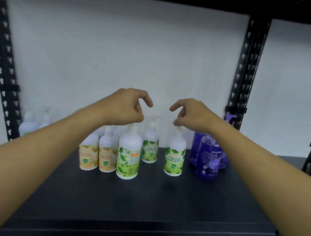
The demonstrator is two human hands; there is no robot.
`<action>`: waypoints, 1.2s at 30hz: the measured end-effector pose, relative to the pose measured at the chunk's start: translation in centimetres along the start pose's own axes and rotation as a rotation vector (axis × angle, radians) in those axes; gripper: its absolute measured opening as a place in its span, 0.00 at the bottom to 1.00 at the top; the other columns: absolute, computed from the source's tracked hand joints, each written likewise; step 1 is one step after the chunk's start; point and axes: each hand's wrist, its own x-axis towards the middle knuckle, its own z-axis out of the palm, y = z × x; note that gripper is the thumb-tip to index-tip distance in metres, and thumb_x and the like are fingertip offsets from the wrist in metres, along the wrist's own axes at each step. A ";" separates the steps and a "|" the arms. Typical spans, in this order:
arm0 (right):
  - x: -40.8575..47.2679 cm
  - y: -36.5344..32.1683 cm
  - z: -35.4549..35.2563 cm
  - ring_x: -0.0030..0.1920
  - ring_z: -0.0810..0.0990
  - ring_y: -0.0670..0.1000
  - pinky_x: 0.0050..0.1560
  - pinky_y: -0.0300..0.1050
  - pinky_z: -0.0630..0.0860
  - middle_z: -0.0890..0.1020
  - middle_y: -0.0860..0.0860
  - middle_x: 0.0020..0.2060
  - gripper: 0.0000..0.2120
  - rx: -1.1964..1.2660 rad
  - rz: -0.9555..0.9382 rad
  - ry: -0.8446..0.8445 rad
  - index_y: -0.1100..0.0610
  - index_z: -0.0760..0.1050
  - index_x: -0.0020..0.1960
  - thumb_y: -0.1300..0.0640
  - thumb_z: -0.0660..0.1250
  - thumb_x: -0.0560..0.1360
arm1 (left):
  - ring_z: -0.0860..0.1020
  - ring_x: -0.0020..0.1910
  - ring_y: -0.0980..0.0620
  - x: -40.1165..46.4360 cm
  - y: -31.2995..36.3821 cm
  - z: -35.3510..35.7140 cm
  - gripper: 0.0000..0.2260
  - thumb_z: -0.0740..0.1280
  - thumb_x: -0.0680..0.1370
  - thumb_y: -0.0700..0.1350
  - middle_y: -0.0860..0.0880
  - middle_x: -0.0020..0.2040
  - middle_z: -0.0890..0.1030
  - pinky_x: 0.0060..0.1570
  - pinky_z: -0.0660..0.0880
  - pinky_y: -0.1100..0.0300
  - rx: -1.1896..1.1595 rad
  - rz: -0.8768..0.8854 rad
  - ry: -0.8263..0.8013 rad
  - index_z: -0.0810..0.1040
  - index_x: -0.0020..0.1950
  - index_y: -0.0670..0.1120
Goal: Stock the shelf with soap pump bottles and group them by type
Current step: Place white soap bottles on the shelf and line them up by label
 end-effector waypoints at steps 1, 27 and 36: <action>0.5 -0.1 0.4 0.43 0.80 0.44 0.38 0.37 0.71 0.81 0.47 0.42 0.20 0.003 -0.002 0.001 0.49 0.76 0.63 0.59 0.73 0.73 | 0.78 0.36 0.65 0.0 -0.3 0.0 0.17 0.67 0.74 0.39 0.53 0.42 0.83 0.39 0.72 0.66 -0.008 0.001 0.004 0.77 0.59 0.55; 7.3 3.8 5.5 0.42 0.77 0.45 0.38 0.34 0.71 0.77 0.49 0.47 0.21 0.057 0.040 0.055 0.51 0.75 0.65 0.60 0.74 0.74 | 0.75 0.34 0.69 2.9 -2.6 2.3 0.17 0.67 0.74 0.39 0.55 0.42 0.83 0.37 0.68 0.66 -0.062 0.033 -0.017 0.77 0.59 0.57; 7.7 4.3 6.1 0.41 0.77 0.44 0.35 0.34 0.70 0.79 0.51 0.49 0.19 0.101 0.036 0.082 0.51 0.76 0.62 0.59 0.74 0.73 | 0.75 0.35 0.69 3.4 -2.9 2.6 0.16 0.68 0.75 0.40 0.55 0.42 0.83 0.37 0.68 0.66 -0.063 0.023 -0.021 0.77 0.59 0.57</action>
